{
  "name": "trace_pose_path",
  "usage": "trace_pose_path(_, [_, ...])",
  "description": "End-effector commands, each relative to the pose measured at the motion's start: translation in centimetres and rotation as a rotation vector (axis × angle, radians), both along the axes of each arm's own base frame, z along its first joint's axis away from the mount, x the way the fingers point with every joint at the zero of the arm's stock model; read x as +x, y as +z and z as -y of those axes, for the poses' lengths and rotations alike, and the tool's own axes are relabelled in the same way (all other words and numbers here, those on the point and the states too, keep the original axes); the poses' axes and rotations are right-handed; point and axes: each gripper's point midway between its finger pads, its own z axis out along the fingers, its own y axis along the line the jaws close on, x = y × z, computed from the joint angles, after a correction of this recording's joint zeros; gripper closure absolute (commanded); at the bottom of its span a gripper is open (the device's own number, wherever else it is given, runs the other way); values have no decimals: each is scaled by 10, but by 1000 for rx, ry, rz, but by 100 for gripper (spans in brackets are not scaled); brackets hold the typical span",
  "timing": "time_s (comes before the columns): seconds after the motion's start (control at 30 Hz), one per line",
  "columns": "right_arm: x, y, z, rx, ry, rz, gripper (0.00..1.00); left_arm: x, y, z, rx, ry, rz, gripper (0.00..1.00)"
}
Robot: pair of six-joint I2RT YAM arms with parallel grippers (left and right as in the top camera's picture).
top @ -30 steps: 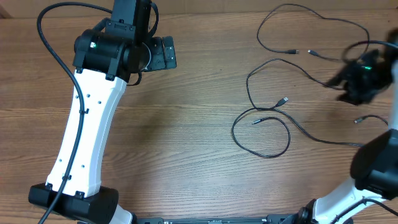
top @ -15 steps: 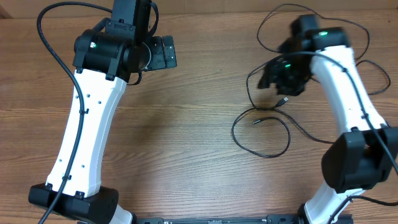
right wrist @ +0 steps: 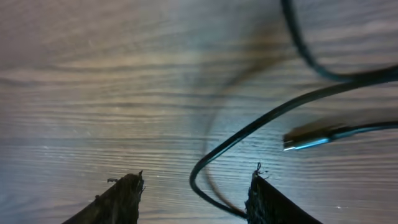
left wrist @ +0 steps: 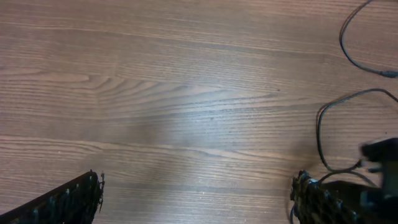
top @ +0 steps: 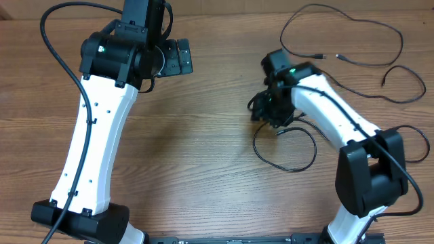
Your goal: Untangle cables
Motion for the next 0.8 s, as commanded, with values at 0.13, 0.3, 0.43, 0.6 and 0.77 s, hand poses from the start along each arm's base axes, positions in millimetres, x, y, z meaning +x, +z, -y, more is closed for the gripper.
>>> trace_pose_path(0.13, [-13, -18, 20, -109, -119, -11, 61, 4, 1, -2, -3, 22, 8, 0])
trace_pose_path(0.3, [-8, -18, 22, -119, -122, 10, 66, 4, 1, -2, -3, 22, 8, 0])
trace_pose_path(0.43, [-2, -18, 19, -104, -124, 33, 64, 4, 1, -2, -3, 22, 8, 1])
trace_pose_path(0.6, [8, -16, 13, -75, -125, 72, 45, 4, 1, -2, -3, 22, 7, 1])
trace_pose_path(0.77, [12, -15, 7, -40, -123, 87, 47, 3, 1, -2, -2, 22, 4, 0])
